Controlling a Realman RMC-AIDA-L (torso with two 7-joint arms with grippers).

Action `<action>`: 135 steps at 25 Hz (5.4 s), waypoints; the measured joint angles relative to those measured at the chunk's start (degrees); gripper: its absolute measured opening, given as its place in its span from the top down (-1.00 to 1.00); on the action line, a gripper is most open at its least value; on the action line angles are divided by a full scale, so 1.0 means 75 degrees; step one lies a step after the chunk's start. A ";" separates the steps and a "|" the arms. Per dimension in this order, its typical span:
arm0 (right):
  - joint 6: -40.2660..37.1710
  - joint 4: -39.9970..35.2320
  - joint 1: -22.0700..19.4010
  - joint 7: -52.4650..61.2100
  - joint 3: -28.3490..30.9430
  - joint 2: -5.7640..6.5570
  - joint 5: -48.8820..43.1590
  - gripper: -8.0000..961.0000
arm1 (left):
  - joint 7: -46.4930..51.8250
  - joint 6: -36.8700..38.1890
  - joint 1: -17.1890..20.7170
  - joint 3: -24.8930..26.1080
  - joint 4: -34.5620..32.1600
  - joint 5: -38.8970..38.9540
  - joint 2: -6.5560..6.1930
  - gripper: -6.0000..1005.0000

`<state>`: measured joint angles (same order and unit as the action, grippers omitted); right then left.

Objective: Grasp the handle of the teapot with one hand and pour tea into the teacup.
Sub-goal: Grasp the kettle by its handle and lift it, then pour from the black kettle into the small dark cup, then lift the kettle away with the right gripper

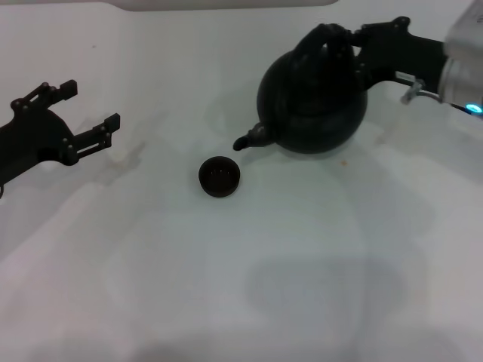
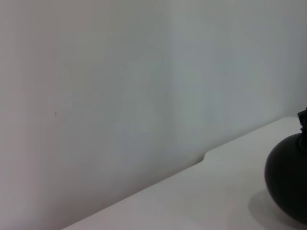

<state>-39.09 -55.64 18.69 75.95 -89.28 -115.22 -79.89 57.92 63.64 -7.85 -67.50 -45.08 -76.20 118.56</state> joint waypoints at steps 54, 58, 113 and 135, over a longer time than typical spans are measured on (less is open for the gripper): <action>0.2412 -0.2049 -0.0880 -0.1649 -0.2278 -0.0012 -0.0001 0.70 | 0.0000 -0.0106 -0.0031 0.0014 -0.0042 0.0000 0.0000 -0.75; 0.2628 -0.2106 -0.0896 -0.1818 -0.2399 -0.0012 0.0000 0.70 | 0.0000 -0.0105 -0.0046 0.0077 -0.0020 0.0000 0.0000 -0.75; 0.3220 -0.2308 -0.0991 -0.2369 -0.2837 -0.0012 0.0058 0.71 | -0.0012 -0.0117 -0.0055 0.0094 0.0000 0.0000 -0.0012 -0.75; 0.2963 -0.2367 -0.1110 -0.2245 -0.2691 0.0036 0.0811 0.72 | -0.0012 -0.0117 -0.0056 0.0094 -0.0015 -0.0064 -0.0012 -0.75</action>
<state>-16.87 -73.39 10.36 59.11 -109.47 -114.95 -73.80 57.83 62.76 -8.27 -66.79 -45.20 -76.68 118.47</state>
